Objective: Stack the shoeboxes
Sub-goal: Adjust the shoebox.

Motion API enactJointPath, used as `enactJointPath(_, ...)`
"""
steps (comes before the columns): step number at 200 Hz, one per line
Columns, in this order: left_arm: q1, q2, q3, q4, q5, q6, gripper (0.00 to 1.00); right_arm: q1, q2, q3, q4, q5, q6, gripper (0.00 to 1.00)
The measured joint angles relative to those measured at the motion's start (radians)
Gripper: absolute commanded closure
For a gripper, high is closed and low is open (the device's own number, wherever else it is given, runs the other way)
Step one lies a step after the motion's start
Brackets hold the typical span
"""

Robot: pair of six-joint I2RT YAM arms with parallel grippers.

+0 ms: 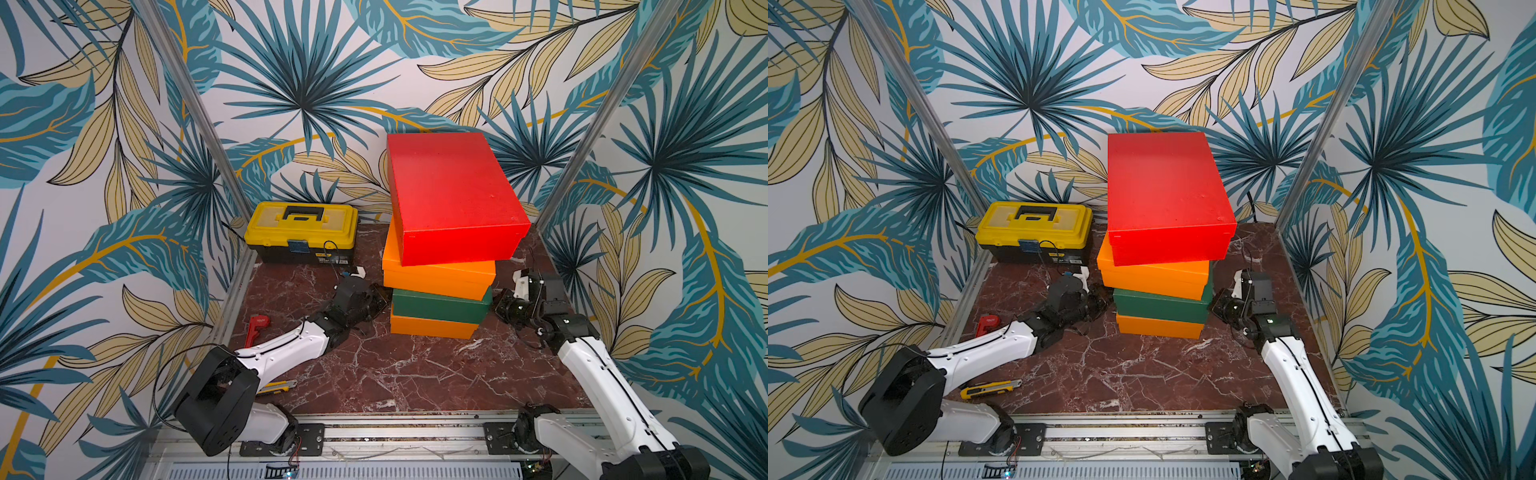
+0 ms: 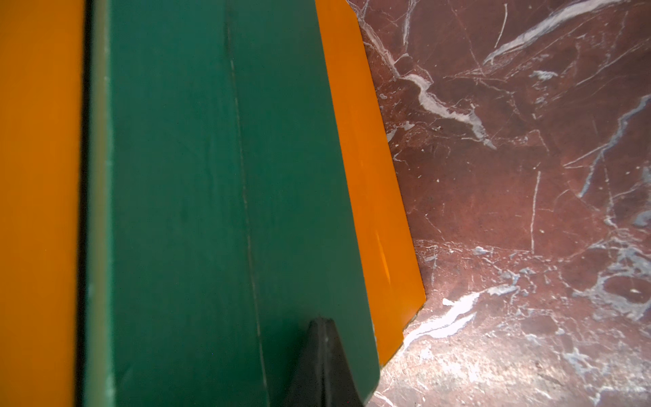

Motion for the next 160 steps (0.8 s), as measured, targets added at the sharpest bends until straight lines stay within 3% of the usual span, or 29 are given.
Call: enactJointPath(160, -0.015, -0.036, 0.003, -0.072, -0.022, 0.008, 0.81, -0.006, 0.0, 0.017, -0.024, -0.003, -0.023, 1.0)
